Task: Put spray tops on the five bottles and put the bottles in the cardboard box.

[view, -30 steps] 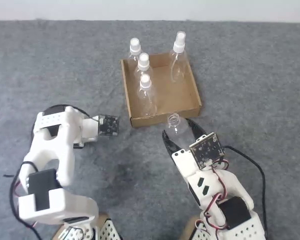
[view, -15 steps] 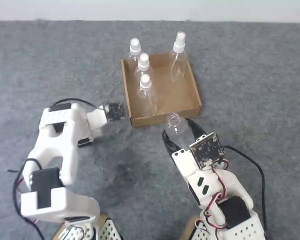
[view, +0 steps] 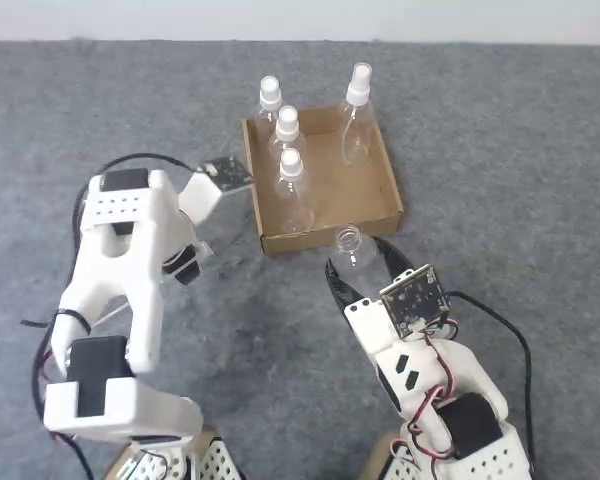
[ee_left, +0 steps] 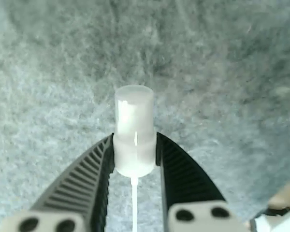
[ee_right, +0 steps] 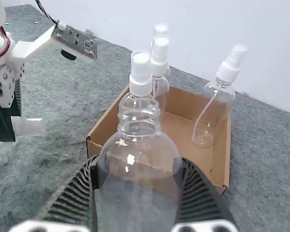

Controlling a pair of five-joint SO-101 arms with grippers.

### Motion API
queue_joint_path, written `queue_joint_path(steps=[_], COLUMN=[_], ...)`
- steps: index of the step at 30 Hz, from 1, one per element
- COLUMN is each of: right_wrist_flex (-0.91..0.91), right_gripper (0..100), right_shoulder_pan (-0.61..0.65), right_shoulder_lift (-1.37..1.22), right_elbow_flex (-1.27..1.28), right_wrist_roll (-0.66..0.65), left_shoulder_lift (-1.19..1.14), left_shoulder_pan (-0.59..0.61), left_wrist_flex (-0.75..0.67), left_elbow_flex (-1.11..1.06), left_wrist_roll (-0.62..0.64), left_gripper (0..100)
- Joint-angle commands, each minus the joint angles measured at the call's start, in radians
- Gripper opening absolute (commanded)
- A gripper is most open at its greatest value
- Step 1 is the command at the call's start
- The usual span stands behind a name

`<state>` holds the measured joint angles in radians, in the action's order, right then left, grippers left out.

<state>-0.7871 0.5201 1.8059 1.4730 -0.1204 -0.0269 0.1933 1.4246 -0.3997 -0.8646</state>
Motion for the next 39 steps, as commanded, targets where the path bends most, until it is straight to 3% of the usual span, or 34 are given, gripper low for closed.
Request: queue_joint_path(steps=[1, 9, 29, 39], right_wrist_flex=[0.025, 0.025, 0.022, 0.019], right_gripper=[0.7, 0.7, 0.9, 0.7], right_shoulder_pan=[-0.012, -0.007, -0.004, -0.004], right_shoulder_lift=[-0.008, -0.008, -0.008, -0.007], right_elbow_flex=[-0.018, -0.018, -0.018, -0.020], right_wrist_roll=[0.000, 0.006, 0.009, 0.009], left_shoulder_lift=[0.121, 0.399, 0.801, 0.850], left_shoulder_pan=[-0.008, -0.023, -0.086, -0.169], left_wrist_flex=[0.044, 0.037, -0.044, -0.098], left_elbow_flex=[0.091, 0.070, 0.070, 0.068], left_wrist_roll=[0.083, 0.272, 0.740, 0.899], left_gripper=[1, 1, 1, 1])
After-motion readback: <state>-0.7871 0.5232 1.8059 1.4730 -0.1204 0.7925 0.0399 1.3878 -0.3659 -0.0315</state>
